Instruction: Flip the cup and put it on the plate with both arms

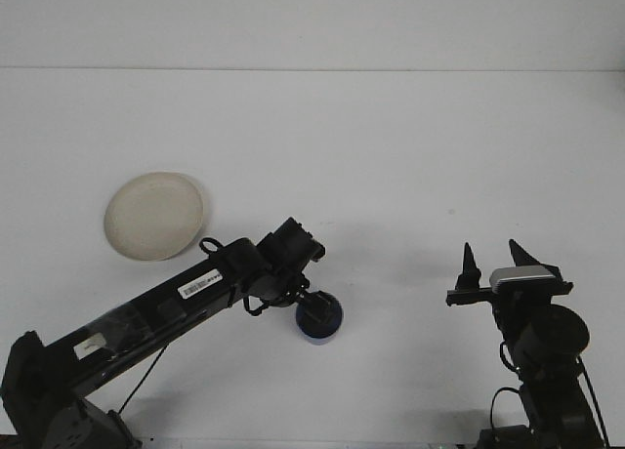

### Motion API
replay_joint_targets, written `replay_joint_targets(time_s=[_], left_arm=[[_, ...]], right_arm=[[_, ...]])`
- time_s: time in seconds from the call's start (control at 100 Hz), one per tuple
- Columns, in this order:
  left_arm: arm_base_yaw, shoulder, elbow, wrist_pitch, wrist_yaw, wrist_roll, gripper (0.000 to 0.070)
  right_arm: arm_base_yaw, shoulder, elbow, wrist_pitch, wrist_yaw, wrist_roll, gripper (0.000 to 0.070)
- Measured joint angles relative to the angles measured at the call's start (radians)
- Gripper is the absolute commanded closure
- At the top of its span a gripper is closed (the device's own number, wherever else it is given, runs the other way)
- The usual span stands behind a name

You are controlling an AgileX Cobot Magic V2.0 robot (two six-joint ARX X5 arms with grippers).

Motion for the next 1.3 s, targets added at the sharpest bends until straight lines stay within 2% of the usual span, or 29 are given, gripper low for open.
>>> replay_joint_targets(time_s=[0.13,0.2,0.24,0.35,0.37,0.75,0.99,1.24,1.3], left_arm=[[0.0,0.042,0.0,-0.002,-0.01,-0.002,0.0199],[0.0,0.061,0.0,-0.003,-0.012,-0.002,0.0228],[0.0,0.065,0.0,-0.003,-0.012,-0.002,0.0307],[0.0,0.065,0.0,-0.002,-0.013,-0.001,0.0662],[0.0,0.065,0.0,-0.002,-0.013,-0.001,0.07],[-0.003,0.065,0.012,-0.037,-0.025,0.003,0.069],[0.068,0.043,0.158,-0.149,-0.138,0.05,0.069],[0.312,-0.059,0.264,-0.269,-0.284,0.088,0.069],[0.393,-0.069,0.264,-0.295,-0.298,0.099,0.069]], right_arm=[[0.0,0.0,0.0,0.0,0.0,0.0,0.0216],[0.0,0.0,0.0,0.0,0.0,0.0,0.0216],[0.0,0.0,0.0,0.0,0.0,0.0,0.0216],[0.0,0.0,0.0,0.0,0.0,0.0,0.0216],[0.0,0.0,0.0,0.0,0.0,0.0,0.0216],[0.0,0.0,0.0,0.0,0.0,0.0,0.0216],[0.0,0.0,0.0,0.0,0.0,0.0,0.0216],[0.0,0.0,0.0,0.0,0.0,0.0,0.0216],[0.0,0.0,0.0,0.0,0.0,0.0,0.0216]])
